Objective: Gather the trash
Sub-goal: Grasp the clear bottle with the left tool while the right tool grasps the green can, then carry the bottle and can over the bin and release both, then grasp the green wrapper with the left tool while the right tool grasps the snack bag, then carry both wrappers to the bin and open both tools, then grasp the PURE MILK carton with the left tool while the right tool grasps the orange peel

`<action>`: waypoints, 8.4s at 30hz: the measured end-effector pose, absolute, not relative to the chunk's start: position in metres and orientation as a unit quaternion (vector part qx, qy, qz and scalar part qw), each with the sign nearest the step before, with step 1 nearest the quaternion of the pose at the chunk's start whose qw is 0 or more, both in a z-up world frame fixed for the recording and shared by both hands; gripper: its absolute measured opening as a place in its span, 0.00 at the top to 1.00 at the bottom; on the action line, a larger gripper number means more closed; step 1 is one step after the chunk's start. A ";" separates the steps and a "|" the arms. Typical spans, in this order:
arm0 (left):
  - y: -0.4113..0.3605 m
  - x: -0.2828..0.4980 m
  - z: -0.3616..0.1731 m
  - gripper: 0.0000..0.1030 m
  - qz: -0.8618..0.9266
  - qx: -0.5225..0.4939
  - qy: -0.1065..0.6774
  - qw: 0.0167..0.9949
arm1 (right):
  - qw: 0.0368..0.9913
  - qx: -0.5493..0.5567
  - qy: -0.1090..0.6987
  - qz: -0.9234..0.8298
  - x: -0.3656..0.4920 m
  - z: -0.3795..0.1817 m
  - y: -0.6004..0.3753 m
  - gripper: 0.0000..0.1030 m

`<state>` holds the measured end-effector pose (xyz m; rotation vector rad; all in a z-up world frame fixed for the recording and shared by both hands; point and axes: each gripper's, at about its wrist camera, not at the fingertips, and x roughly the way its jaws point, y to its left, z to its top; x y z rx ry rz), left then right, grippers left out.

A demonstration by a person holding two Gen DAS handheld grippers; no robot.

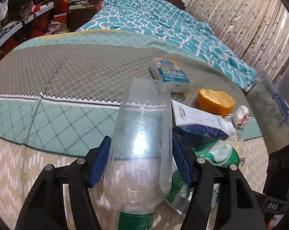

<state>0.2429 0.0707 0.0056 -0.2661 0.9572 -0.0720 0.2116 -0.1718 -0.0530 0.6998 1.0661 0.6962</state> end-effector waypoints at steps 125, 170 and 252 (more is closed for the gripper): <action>0.032 0.235 0.009 0.13 -0.182 -0.156 0.454 0.858 | 0.867 0.330 0.373 0.004 0.202 -0.007 -0.421 0.43; -0.137 0.222 -0.018 0.94 -0.336 -0.030 0.509 0.792 | 0.896 0.216 0.388 0.009 0.130 -0.036 -0.363 0.83; 0.058 0.259 -0.010 0.11 -0.180 -0.247 0.461 0.833 | 0.802 0.077 0.484 0.341 0.237 -0.023 -0.117 0.65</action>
